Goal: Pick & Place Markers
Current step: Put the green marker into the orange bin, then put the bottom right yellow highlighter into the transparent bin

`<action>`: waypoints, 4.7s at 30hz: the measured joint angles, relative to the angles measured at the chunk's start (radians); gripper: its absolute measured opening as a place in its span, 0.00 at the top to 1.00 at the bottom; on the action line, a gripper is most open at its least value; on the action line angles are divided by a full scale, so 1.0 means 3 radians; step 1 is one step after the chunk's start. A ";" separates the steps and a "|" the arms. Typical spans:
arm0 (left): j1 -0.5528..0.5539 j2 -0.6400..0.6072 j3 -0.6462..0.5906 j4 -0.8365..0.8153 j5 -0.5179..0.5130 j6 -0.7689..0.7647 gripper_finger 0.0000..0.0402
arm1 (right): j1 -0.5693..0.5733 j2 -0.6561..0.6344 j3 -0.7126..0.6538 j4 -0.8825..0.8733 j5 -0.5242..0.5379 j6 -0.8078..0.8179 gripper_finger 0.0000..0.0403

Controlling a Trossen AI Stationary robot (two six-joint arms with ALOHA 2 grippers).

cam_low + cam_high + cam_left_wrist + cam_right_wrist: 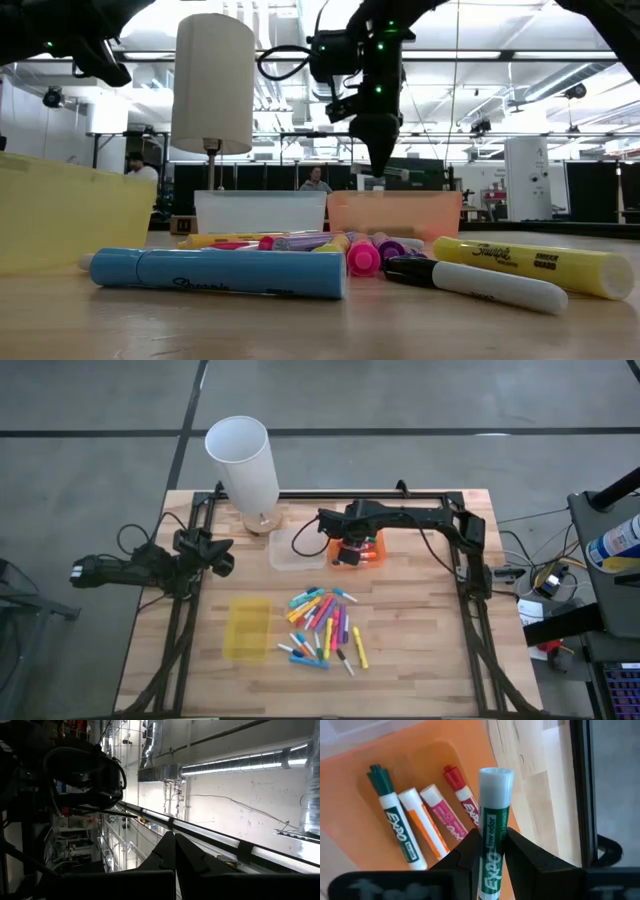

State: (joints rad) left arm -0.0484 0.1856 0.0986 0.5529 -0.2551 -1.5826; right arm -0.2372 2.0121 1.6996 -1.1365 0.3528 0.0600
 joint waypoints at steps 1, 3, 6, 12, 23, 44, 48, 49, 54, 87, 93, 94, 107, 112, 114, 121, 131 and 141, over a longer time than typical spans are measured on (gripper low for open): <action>0.0000 0.0000 0.0000 0.0000 0.0000 0.0001 1.00 | -0.0001 0.0000 -0.0017 0.0012 -0.0034 0.0020 0.83; -0.0001 0.0000 0.0000 0.0000 -0.0023 0.0001 1.00 | -0.0001 0.0000 -0.0074 0.0077 -0.0056 0.0089 0.81; 0.0000 0.0000 0.0000 0.0000 -0.0052 0.0003 1.00 | -0.0007 0.0000 -0.0140 0.0084 -0.0146 0.0106 0.76; 0.0000 0.0000 0.0000 0.0000 -0.0052 0.0003 1.00 | -0.0005 0.0000 -0.0179 0.0074 -0.0148 0.0188 0.68; 0.0000 0.0000 0.0000 -0.0004 -0.0052 0.0003 1.00 | 0.0097 -0.0019 0.0034 -0.0038 -0.0204 0.1039 0.63; 0.0000 0.0001 -0.0005 -0.0038 0.0003 0.0165 1.00 | 0.0627 -0.0010 0.0382 0.0025 -0.1745 0.2212 0.67; 0.0000 0.0001 -0.0005 -0.0037 0.0003 0.0163 1.00 | 0.0784 -0.0010 0.0378 0.0034 -0.1812 0.2497 0.72; 0.0000 0.0001 -0.0005 -0.0037 0.0003 0.0162 1.00 | 0.0821 -0.0010 0.0378 0.0034 -0.1830 0.2534 0.74; 0.0000 0.0001 -0.0005 -0.0039 0.0002 0.0163 1.00 | 0.0981 -0.0010 0.0378 0.0045 -0.1984 0.2781 0.87; 0.0000 0.0000 -0.0006 -0.0050 0.0000 0.0205 1.00 | 0.1834 -0.0008 -0.0416 0.0559 -0.2226 0.4255 0.57; 0.0000 0.0000 -0.0006 -0.0050 0.0000 0.0205 1.00 | 0.1861 -0.0008 -0.0717 0.0726 -0.2213 0.4370 0.55; 0.0000 0.0000 -0.0006 -0.0050 0.0000 0.0205 1.00 | 0.1862 -0.0005 -0.0771 0.0786 -0.2213 0.4413 0.55; 0.0000 0.0000 -0.0006 -0.0050 0.0000 0.0203 1.00 | 0.1924 -0.0005 -0.1124 0.1435 -0.2214 0.4675 0.56; 0.0000 0.0000 -0.0006 -0.0050 -0.0001 0.0203 1.00 | 0.1954 -0.0005 -0.1277 0.1544 -0.2222 0.4765 0.56; 0.0000 0.0000 -0.0006 -0.0050 -0.0001 0.0203 1.00 | 0.1960 -0.0010 -0.1317 0.1575 -0.2222 0.4752 0.57; 0.0000 0.0000 -0.0010 -0.0049 -0.0001 0.0203 1.00 | 0.1936 -0.0013 -0.1415 0.1575 -0.2241 0.4606 0.76; 0.0000 0.0000 -0.0013 -0.0050 -0.0012 0.0202 1.00 | 0.1833 -0.0076 -0.1405 0.1527 -0.2219 0.4221 0.89; -0.0001 0.0001 0.0039 0.0106 0.0011 0.0405 1.00 | 0.1821 -0.0571 -0.1336 0.1506 -0.1703 0.4260 0.89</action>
State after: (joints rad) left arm -0.0486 0.1859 0.1102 0.5847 -0.2517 -1.4610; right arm 0.3090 1.8407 1.2987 -0.6848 -0.1581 1.3380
